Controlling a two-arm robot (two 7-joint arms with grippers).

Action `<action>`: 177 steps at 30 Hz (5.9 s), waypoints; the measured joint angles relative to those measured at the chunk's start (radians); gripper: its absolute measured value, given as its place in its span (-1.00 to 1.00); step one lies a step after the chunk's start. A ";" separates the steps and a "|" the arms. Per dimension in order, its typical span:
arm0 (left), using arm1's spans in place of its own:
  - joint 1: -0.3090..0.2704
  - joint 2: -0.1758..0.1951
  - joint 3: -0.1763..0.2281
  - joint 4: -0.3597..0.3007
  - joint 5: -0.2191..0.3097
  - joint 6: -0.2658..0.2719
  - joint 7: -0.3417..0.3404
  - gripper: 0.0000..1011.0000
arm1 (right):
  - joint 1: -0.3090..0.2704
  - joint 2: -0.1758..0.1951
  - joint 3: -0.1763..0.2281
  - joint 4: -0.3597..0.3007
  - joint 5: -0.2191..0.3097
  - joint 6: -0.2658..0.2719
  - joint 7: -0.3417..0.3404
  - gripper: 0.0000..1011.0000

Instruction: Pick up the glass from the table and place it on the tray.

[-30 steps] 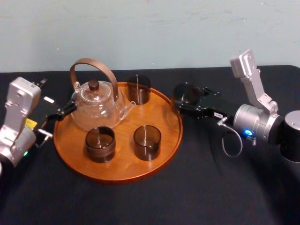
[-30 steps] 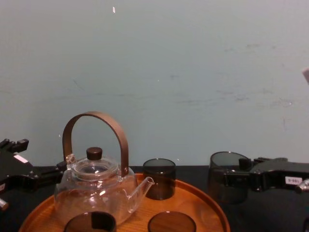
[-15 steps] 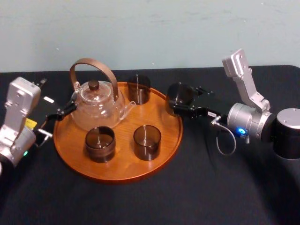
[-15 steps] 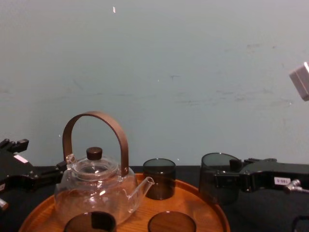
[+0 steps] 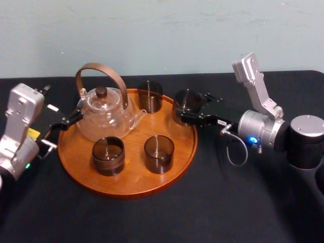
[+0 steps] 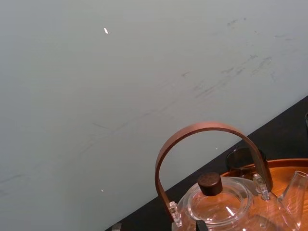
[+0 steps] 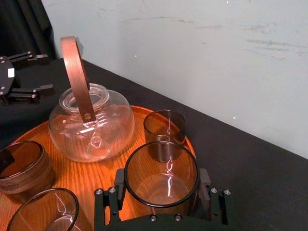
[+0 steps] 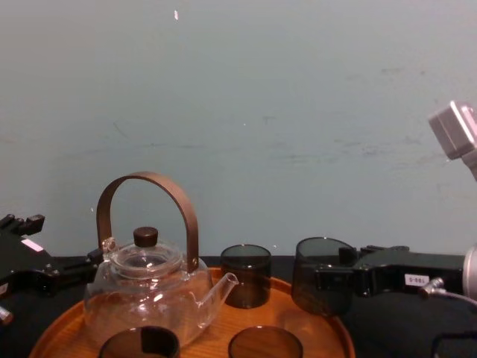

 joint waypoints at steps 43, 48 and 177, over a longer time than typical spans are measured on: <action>0.000 0.000 0.000 0.000 0.000 0.000 0.000 0.98 | 0.047 -0.058 -0.026 0.126 -0.019 -0.037 0.035 0.79; 0.000 0.000 0.000 0.000 0.000 0.000 0.000 0.98 | 0.047 -0.059 -0.025 0.130 -0.020 -0.037 0.034 0.79; 0.000 0.000 0.000 0.000 0.000 0.000 0.000 0.98 | -0.208 0.135 0.250 -0.160 0.115 -0.151 -0.098 0.98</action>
